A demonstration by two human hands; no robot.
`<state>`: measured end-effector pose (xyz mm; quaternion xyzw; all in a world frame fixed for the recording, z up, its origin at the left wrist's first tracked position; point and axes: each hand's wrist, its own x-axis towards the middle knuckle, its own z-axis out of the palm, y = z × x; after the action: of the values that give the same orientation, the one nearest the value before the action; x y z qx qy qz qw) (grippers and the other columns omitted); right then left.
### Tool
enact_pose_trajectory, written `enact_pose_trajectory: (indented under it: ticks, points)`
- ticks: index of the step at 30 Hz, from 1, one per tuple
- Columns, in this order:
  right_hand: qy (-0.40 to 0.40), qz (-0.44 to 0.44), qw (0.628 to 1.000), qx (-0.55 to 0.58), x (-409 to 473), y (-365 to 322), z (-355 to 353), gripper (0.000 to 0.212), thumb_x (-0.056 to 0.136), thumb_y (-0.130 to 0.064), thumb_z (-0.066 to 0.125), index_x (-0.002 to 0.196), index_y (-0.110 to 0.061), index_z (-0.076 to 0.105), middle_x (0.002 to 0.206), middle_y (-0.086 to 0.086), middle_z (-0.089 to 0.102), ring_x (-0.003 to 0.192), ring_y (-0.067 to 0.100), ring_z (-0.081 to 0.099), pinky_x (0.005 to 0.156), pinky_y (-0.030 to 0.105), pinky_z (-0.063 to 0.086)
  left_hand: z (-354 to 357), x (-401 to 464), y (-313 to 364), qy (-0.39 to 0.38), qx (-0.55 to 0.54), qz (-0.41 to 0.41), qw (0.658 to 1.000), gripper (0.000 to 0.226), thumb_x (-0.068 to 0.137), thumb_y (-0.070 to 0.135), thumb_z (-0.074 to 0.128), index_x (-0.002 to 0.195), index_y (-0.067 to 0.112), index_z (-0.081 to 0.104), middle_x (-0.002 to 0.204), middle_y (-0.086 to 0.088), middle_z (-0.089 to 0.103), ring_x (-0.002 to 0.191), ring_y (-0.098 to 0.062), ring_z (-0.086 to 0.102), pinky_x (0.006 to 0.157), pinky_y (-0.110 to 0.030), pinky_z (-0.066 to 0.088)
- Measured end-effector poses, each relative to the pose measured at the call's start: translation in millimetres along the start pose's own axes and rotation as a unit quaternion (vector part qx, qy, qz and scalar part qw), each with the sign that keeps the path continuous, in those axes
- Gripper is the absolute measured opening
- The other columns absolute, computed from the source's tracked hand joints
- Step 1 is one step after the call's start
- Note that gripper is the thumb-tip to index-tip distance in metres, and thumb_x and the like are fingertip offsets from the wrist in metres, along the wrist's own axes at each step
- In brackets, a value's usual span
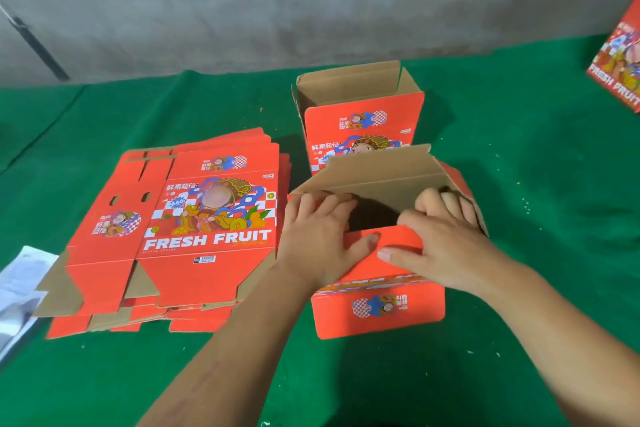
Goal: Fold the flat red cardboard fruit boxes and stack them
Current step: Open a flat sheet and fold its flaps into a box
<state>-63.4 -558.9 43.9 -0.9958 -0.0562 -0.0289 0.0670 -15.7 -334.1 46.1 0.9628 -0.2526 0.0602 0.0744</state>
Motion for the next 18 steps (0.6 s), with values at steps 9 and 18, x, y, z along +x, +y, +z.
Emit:
enact_pose_trajectory:
  ticks: [9,18]
  points:
    - [0.116,0.037,0.985,0.125,-9.3,4.2,-3.2,0.054,0.088,-0.057,0.063,0.131,-0.024,0.059,0.162,0.001,0.034,0.145,0.027,0.037,0.114,0.049,0.039,1.4,-0.6,-5.7,0.132,-0.137,-0.022,0.981,0.064,0.082,0.024,0.078,0.142,0.014,0.060,0.138,-0.014,0.051,0.124,-0.036,0.054,0.101,-0.049,0.049]
    - [0.242,0.019,0.959,0.150,-32.7,14.3,28.2,0.047,0.095,-0.015,0.046,0.139,-0.011,0.062,0.149,0.008,0.056,0.140,0.034,0.049,0.113,0.050,0.040,-1.2,15.1,-10.9,0.138,-0.063,-0.041,0.988,0.068,0.092,0.027,0.058,0.157,0.012,0.040,0.153,-0.019,0.036,0.106,-0.040,0.062,0.082,-0.046,0.053]
